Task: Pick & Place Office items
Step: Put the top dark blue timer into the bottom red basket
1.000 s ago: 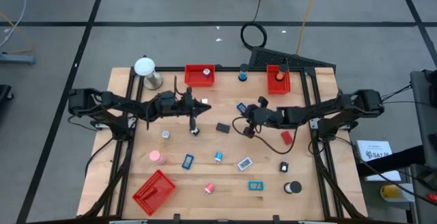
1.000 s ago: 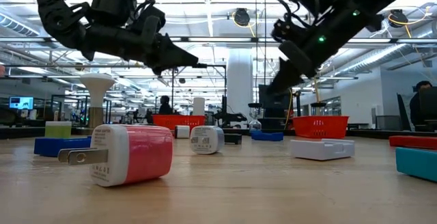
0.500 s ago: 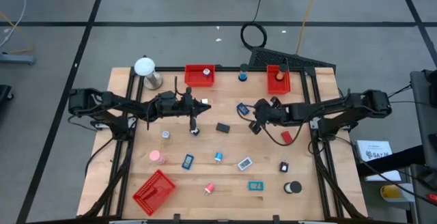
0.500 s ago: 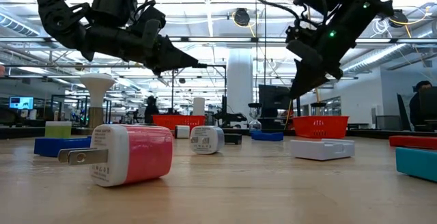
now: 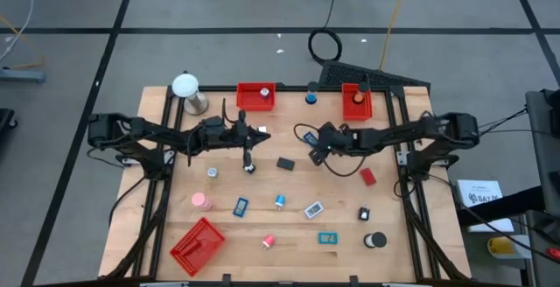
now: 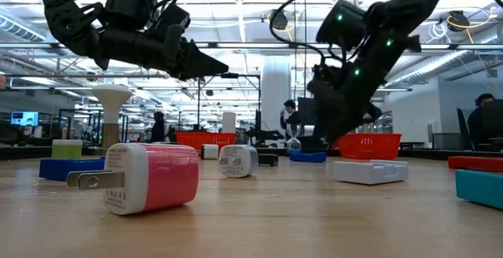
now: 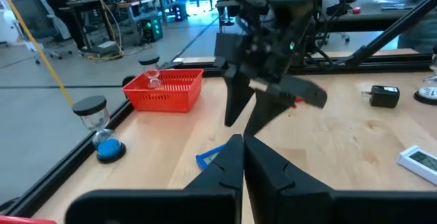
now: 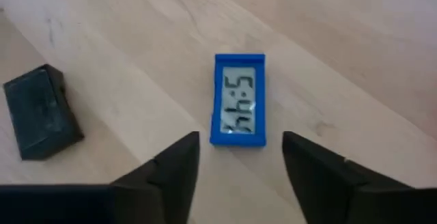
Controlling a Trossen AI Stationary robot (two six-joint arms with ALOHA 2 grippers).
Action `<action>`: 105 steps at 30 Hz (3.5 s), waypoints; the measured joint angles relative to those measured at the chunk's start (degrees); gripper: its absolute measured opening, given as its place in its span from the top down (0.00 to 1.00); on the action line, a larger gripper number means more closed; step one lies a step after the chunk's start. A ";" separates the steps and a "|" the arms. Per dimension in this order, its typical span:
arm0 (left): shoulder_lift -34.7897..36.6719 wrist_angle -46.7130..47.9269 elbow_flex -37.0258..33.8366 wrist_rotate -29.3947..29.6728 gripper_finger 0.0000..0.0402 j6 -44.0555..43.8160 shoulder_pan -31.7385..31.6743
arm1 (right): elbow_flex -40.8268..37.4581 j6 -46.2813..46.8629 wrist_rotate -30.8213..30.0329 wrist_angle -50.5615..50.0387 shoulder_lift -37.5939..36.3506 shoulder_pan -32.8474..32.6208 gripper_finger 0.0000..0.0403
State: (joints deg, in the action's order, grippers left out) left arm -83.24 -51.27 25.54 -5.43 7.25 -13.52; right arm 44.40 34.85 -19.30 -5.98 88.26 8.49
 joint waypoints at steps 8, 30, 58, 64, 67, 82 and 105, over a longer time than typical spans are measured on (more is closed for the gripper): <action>0.00 -0.02 0.02 0.00 0.96 0.07 0.00 | 0.00 -2.64 1.68 5.34 5.41 2.83 0.36; 0.00 20.51 7.50 2.73 0.75 -8.35 2.40 | -0.02 -27.63 5.14 12.75 5.75 -1.39 0.64; -10.83 40.10 23.89 10.50 0.23 2.41 11.16 | -0.02 -38.81 4.60 30.99 5.74 -10.44 0.62; -10.88 39.98 23.89 10.66 0.31 4.31 12.67 | -0.02 -39.63 5.20 33.05 5.74 -10.90 0.63; -10.88 39.62 23.89 11.81 0.37 4.50 13.27 | -0.02 -39.56 6.39 33.57 5.74 -10.88 0.63; -6.26 44.86 23.89 12.03 0.60 2.03 13.21 | 0.06 -38.85 4.60 34.37 5.63 -12.52 0.51; 18.88 84.68 23.89 11.63 0.60 -43.21 46.47 | -0.04 -41.49 -1.41 24.66 2.85 -13.29 0.79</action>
State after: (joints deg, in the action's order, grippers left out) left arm -64.36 33.41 49.43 6.20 -35.97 32.95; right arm 44.36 -6.64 -20.71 18.68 91.11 -4.80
